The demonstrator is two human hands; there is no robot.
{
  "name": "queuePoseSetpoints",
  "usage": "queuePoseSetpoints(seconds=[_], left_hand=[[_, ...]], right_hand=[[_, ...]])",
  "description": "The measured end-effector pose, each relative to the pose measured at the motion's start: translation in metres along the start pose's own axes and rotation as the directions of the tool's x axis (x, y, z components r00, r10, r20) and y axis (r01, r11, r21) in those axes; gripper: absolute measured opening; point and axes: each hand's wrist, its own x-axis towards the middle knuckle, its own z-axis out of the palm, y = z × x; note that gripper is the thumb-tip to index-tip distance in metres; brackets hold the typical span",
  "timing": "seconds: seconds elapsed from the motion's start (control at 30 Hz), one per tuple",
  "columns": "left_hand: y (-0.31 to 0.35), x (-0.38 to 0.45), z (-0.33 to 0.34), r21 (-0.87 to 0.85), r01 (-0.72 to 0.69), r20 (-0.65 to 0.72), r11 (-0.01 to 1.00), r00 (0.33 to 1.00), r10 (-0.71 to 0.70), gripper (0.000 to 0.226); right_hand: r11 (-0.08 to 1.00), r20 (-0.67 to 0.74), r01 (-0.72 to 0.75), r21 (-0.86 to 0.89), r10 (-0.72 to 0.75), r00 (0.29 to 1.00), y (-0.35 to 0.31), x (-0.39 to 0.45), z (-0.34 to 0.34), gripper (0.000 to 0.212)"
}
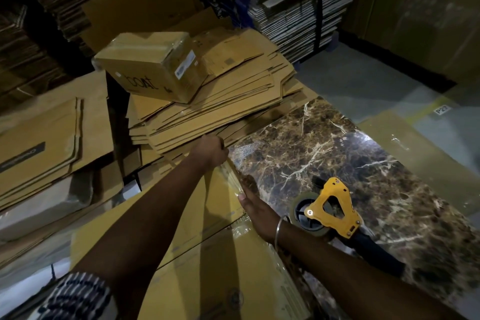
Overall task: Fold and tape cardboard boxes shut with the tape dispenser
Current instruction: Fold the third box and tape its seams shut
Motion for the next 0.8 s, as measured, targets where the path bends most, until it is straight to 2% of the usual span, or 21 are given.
queuePoseSetpoints(seconds=[0.13, 0.2, 0.3, 0.37, 0.47, 0.53, 0.6, 0.63, 0.7, 0.8], left_hand=[[0.002, 0.002, 0.002, -0.067, 0.006, -0.005, 0.998, 1.000, -0.006, 0.031], [0.000, -0.003, 0.007, -0.099, 0.007, -0.061, 0.995, 0.998, -0.013, 0.032], [-0.011, -0.006, 0.014, -0.230, 0.093, -0.176, 0.969, 0.975, -0.136, 0.030], [-0.021, -0.007, 0.017, -0.283, 0.120, -0.203, 0.951, 0.962, -0.182, 0.030], [-0.028, -0.015, 0.020, -0.208, 0.089, -0.192, 0.974, 0.973, -0.130, 0.034], [-0.030, -0.023, 0.028, -0.058, 0.066, -0.222, 0.996, 0.972, -0.077, 0.040], [-0.032, -0.027, 0.036, 0.047, 0.088, -0.242, 0.995, 0.967, -0.074, 0.048], [-0.035, -0.029, 0.038, 0.046, 0.099, -0.236, 0.994, 0.968, -0.086, 0.050], [-0.042, -0.031, 0.042, -0.025, 0.131, -0.209, 0.991, 0.969, -0.133, 0.053], [-0.055, -0.043, 0.048, -0.269, 0.177, -0.111, 0.947, 0.971, -0.213, 0.070]], right_hand=[[1.000, -0.003, 0.011, -0.008, -0.011, 1.000, -0.004, -0.003, -0.001, 0.056], [1.000, -0.001, 0.016, -0.016, -0.016, 1.000, -0.006, -0.005, -0.001, 0.056], [0.997, 0.000, 0.031, -0.064, -0.031, 1.000, -0.007, -0.005, -0.002, 0.056], [0.996, 0.006, 0.021, -0.086, -0.021, 1.000, -0.006, -0.004, -0.002, 0.057], [0.996, 0.010, -0.016, -0.082, 0.017, 1.000, -0.005, -0.004, -0.002, 0.059], [0.997, 0.014, -0.032, -0.077, 0.034, 0.999, -0.006, -0.004, -0.002, 0.060], [0.991, 0.021, -0.037, -0.130, 0.040, 0.999, -0.008, -0.006, -0.003, 0.060], [0.984, 0.020, -0.041, -0.172, 0.045, 0.999, -0.009, -0.007, -0.003, 0.061], [0.962, 0.001, -0.050, -0.269, 0.053, 0.999, -0.010, -0.009, -0.004, 0.065], [0.880, -0.044, -0.055, -0.472, 0.039, 0.998, -0.014, -0.012, -0.004, 0.070]])
